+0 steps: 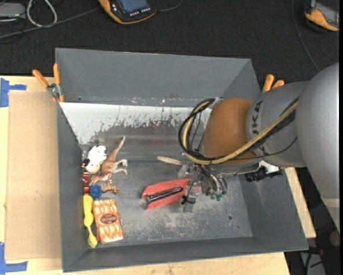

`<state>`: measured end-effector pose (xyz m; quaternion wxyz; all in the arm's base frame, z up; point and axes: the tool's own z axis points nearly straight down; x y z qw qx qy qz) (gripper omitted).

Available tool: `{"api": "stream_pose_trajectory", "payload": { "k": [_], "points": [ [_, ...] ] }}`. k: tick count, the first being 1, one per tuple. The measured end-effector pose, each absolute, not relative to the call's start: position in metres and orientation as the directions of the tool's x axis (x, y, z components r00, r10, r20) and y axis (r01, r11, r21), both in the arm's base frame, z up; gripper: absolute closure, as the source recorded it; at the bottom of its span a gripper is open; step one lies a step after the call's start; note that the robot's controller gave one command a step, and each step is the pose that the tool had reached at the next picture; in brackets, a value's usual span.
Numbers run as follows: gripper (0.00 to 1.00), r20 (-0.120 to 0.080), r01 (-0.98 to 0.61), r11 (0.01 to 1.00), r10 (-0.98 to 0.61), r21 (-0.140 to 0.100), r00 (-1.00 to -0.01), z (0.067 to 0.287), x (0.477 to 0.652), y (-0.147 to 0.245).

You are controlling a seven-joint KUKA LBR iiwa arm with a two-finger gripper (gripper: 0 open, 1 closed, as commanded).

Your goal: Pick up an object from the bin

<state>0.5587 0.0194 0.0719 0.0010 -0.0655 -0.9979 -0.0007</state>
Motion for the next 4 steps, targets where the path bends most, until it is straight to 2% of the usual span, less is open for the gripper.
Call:
{"api": "stream_pose_trajectory", "payload": {
  "k": [4],
  "points": [
    [1.0,0.002,0.127,0.992,0.127,0.001,-0.992,0.0719,0.5587,0.0194]
  ]
}}
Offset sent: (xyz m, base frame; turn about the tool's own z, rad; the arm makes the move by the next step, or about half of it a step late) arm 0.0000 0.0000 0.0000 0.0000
